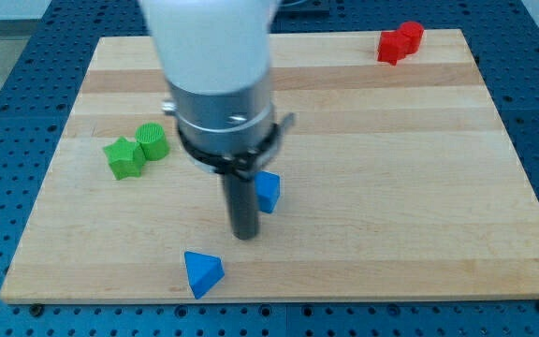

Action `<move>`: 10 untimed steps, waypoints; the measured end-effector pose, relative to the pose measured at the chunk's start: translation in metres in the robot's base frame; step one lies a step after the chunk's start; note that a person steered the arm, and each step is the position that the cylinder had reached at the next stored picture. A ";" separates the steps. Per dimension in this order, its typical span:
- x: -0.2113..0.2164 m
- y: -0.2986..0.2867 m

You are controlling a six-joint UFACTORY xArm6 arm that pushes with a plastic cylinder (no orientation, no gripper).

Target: Push both blue cubes to the center of the board

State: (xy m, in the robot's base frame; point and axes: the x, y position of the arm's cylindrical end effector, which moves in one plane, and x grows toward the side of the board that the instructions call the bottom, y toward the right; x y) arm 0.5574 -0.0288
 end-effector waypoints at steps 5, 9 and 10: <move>0.001 -0.119; -0.029 -0.150; -0.044 -0.062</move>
State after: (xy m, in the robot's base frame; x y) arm 0.5131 -0.0905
